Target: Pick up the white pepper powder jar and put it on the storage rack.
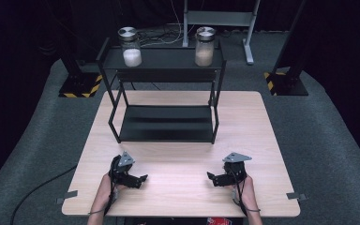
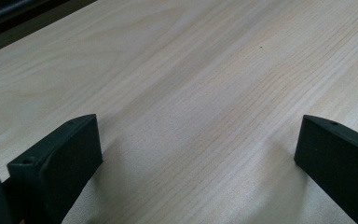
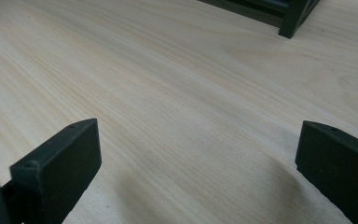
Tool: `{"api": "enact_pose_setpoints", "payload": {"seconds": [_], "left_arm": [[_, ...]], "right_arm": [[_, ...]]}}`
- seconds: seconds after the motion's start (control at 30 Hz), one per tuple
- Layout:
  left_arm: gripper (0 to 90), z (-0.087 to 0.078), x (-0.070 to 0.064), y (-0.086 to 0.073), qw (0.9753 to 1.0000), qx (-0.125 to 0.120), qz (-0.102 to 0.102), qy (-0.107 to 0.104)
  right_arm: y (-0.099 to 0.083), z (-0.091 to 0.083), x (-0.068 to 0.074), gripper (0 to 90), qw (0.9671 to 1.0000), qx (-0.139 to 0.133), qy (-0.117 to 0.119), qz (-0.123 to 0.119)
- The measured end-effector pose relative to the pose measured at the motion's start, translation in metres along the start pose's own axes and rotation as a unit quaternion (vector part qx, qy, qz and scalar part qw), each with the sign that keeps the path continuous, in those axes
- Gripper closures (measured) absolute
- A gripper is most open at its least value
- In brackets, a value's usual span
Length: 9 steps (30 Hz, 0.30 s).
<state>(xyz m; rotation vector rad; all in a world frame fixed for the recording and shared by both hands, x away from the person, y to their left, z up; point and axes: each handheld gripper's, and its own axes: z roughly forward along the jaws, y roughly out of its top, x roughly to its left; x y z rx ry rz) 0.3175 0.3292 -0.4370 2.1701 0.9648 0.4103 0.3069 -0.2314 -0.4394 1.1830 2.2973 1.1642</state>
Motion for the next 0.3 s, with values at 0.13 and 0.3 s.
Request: {"api": "enact_pose_setpoints", "payload": {"seconds": [0.13,0.3], "left_arm": [[0.0,0.0000,-0.0003,-0.0002,1.0000,-0.001,0.000,0.001],[0.1,-0.0001,-0.0008,-0.0002,1.0000,0.000,-0.002,0.003]], "right_arm": [[0.0000,0.0001,-0.0033,0.0,1.0000,0.000,0.006,0.006],[-0.0020,-0.0010,-0.0021,0.0,1.0000,-0.005,0.003,0.007]]}}
